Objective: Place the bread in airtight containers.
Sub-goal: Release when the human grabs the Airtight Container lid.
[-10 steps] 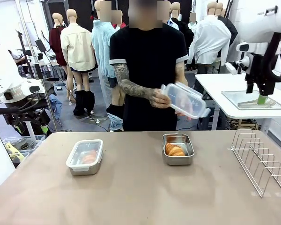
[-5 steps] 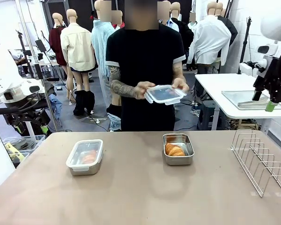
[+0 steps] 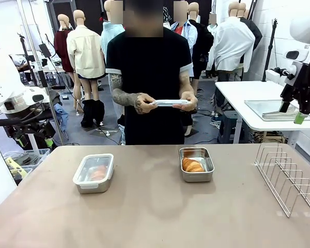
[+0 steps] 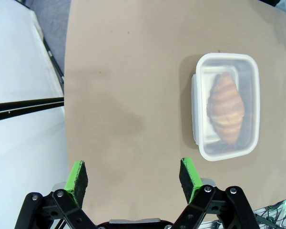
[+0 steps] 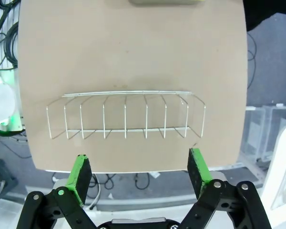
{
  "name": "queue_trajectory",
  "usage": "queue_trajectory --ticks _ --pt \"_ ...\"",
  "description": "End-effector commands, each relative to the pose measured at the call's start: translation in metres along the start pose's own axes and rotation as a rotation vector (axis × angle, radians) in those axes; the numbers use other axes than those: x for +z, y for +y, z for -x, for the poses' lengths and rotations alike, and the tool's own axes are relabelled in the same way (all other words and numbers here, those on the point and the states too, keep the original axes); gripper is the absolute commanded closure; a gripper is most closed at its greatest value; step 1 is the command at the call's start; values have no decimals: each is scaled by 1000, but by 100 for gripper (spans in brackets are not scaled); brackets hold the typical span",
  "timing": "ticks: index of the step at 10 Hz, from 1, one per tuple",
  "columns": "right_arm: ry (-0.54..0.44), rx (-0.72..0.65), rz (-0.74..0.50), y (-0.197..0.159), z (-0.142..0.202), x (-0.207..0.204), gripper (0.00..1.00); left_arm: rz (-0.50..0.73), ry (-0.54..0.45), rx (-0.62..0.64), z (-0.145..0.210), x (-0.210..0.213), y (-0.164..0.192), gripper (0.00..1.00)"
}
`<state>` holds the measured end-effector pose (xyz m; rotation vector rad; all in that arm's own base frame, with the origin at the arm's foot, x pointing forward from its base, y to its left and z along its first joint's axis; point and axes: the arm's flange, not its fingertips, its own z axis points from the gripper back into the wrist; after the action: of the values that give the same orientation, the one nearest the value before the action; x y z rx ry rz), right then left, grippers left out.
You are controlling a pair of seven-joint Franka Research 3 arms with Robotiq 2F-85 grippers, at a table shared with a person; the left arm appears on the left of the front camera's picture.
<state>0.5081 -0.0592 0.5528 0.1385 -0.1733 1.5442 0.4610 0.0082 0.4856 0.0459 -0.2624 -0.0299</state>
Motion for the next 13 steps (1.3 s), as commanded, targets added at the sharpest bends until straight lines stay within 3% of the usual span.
queue_trajectory --ticks 1,13 --pt "6 3 11 0 -1 0 0 -8 0 16 2 0 0 0" --pt "6 3 11 0 -1 0 0 -8 0 16 2 0 0 0"
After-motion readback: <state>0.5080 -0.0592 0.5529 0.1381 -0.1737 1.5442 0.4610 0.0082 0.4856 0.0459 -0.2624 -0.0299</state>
